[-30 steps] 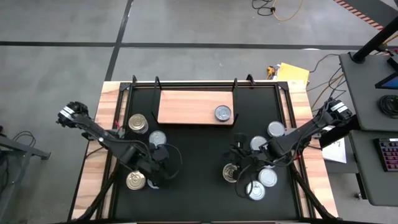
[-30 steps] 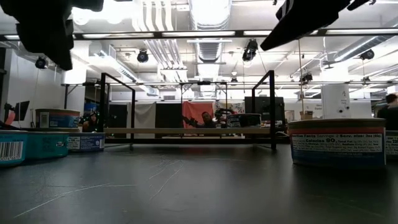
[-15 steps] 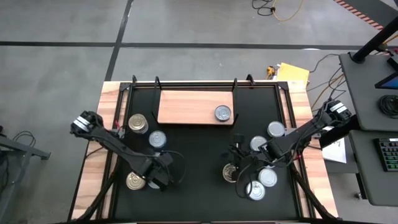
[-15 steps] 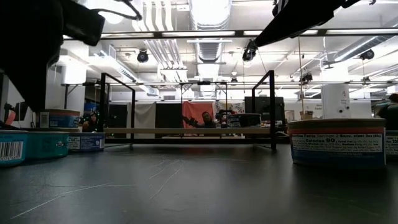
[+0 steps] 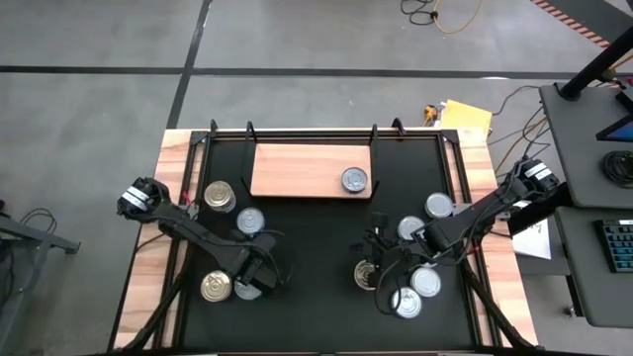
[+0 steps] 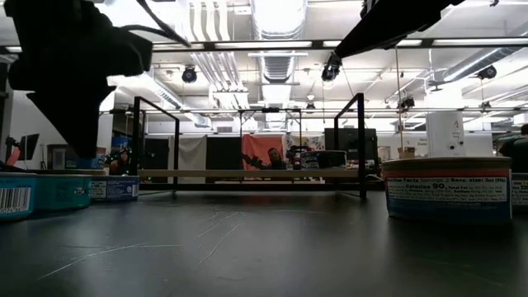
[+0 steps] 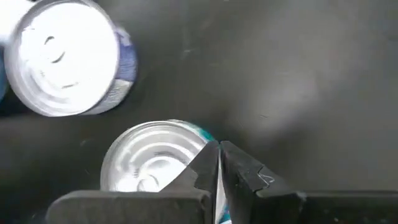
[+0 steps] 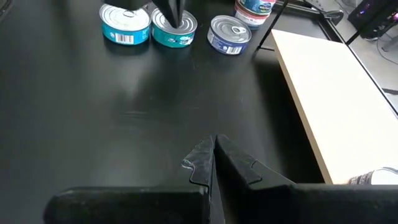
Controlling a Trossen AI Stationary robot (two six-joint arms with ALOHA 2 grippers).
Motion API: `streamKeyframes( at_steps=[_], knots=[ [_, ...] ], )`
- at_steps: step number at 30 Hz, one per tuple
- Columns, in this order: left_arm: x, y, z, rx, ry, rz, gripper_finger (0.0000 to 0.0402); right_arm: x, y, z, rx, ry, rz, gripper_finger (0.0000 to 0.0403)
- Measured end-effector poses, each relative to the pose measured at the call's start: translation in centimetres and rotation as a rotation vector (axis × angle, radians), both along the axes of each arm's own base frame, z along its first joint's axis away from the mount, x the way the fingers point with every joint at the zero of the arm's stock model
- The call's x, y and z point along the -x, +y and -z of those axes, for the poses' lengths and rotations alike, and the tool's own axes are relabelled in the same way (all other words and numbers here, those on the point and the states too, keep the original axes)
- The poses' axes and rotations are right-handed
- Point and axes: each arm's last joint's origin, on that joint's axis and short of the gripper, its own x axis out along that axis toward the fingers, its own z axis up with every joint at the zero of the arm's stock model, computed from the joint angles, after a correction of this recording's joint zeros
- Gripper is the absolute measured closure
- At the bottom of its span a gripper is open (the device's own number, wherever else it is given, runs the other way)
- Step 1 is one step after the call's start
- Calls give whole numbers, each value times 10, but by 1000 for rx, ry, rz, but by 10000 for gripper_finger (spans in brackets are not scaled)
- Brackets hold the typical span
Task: Stack canned seafood by type on shelf
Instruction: Put the green tuna can on the shelf
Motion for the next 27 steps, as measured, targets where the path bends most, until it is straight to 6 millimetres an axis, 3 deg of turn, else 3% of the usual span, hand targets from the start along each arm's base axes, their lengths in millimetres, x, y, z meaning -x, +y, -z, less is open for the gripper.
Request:
streamKeyframes(
  at_steps=[17, 27],
  knots=[
    [-6, 1, 19, -6, 89, -40, 254, 0, 0, 0, 16, 1, -12, 394],
    [-14, -4, 22, 32, 30, 7, 252, 0, 0, 0, 29, 4, -21, 394]
  ],
)
